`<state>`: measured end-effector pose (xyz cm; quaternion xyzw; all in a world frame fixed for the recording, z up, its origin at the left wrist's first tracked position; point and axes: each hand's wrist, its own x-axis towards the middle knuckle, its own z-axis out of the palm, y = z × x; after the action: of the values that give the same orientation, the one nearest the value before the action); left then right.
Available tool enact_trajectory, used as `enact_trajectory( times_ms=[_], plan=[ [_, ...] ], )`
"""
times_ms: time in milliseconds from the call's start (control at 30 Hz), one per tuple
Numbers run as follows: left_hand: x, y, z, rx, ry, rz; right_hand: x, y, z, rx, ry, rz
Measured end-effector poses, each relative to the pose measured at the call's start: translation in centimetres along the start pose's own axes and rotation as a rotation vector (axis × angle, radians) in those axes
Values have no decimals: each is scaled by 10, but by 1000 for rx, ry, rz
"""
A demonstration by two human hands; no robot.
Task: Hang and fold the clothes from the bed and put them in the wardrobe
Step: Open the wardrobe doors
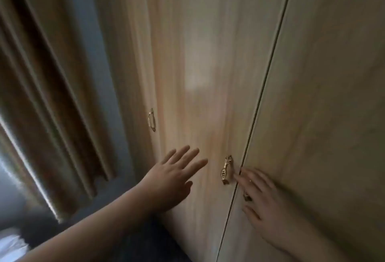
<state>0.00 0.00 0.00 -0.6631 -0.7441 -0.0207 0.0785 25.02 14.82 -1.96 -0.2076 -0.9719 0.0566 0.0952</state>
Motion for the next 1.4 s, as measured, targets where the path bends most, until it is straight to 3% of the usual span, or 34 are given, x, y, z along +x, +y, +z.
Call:
enact_trajectory(
  times_ms=[167, 400, 767, 900, 1400],
  plan=[
    [57, 6, 24, -4, 18, 225, -17, -1, 11, -34, 48, 123],
    [72, -2, 53, -3, 50, 481, -21, -21, 25, 71, 21, 389],
    [78, -62, 58, -110, 73, 803, 31, -94, 54, 318, 293, 855],
    [67, -69, 62, -117, 77, 909, 22, -138, 61, 333, 312, 981],
    [-70, 72, 46, -197, 12, 1346, -136, -307, 43, 255, 506, 1295]
  ],
)
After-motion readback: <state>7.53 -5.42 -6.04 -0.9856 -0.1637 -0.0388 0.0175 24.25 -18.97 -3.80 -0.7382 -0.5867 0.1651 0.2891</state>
